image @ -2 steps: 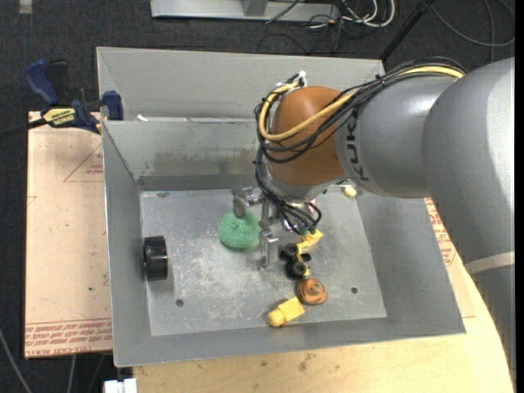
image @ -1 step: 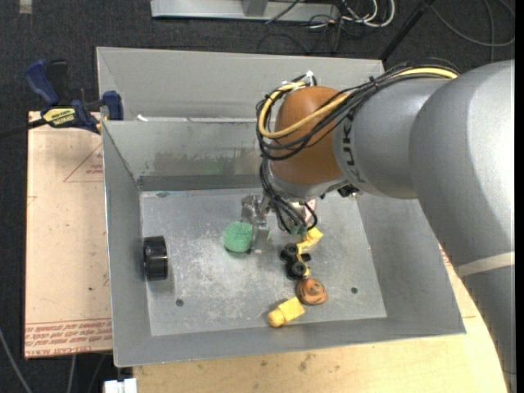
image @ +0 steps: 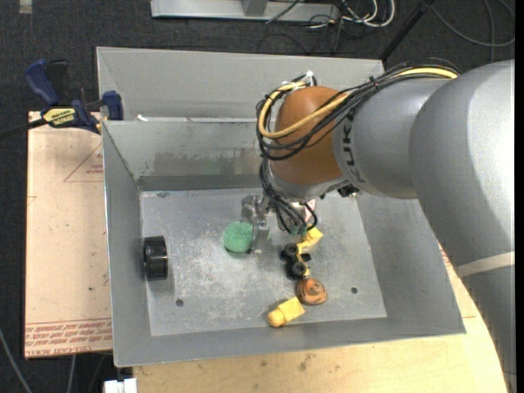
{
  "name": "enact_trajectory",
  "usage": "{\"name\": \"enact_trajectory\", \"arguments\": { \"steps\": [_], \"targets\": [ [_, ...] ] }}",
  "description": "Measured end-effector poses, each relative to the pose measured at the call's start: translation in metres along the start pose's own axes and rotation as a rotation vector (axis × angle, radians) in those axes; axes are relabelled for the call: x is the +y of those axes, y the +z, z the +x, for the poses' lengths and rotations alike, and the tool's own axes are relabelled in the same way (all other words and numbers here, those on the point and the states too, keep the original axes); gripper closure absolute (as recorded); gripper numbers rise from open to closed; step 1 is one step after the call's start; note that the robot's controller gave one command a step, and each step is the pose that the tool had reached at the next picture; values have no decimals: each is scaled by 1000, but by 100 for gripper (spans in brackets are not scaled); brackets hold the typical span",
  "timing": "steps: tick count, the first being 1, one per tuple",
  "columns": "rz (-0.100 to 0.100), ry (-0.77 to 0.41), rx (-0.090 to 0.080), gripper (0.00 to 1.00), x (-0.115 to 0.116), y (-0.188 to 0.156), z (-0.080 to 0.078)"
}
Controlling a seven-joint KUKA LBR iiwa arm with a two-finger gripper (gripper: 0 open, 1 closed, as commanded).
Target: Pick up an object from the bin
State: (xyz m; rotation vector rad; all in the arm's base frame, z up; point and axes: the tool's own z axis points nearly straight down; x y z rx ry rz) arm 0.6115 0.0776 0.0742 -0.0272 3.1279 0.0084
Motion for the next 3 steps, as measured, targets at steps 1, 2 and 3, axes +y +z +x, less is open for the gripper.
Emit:
{"name": "enact_trajectory", "arguments": {
  "steps": [1, 2, 3],
  "targets": [
    [1, 0, 7, 100, 0, -5, 2],
    [3, -1, 16, 100, 0, -24, 3],
    [3, -1, 13, 100, 0, -44, 2]
  ]
}}
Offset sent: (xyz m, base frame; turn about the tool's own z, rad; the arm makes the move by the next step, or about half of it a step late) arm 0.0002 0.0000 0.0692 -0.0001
